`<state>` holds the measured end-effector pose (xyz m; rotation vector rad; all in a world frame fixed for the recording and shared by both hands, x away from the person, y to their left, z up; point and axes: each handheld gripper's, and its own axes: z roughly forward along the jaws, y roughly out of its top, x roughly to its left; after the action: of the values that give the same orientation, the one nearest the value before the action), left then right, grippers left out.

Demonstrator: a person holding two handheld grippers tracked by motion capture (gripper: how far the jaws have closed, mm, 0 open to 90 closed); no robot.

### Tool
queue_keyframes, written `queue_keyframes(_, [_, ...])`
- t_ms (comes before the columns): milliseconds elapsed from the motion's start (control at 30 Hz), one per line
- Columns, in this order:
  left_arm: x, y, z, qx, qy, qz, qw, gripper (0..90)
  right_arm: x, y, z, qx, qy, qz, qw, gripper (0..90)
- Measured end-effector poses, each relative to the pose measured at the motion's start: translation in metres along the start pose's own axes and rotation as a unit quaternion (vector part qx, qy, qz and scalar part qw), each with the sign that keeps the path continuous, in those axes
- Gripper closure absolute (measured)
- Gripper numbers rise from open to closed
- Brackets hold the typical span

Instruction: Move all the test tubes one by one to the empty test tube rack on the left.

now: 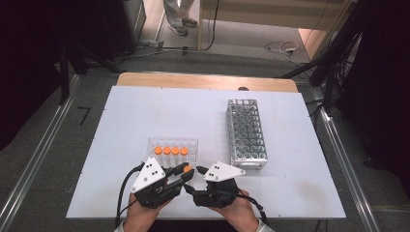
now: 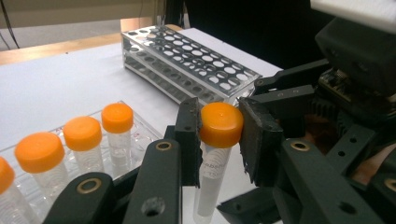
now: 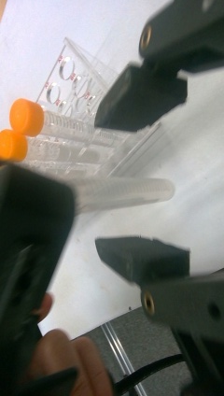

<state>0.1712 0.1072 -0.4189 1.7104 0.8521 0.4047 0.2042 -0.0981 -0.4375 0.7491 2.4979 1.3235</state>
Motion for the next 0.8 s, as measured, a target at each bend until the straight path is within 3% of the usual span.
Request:
queue_keyframes(200, [0.009,0.006,-0.011,-0.01,0.002,-0.016,0.9998,70.0,-0.009,-0.004,-0.005,-0.004,-0.006,0.005,1.0,21.9])
queue_keyframes(800, [0.033,0.014,-0.038,-0.02,0.032,-0.038,0.9986,70.0,-0.043,-0.021,-0.033,-0.017,-0.062,0.022,0.9977,17.3])
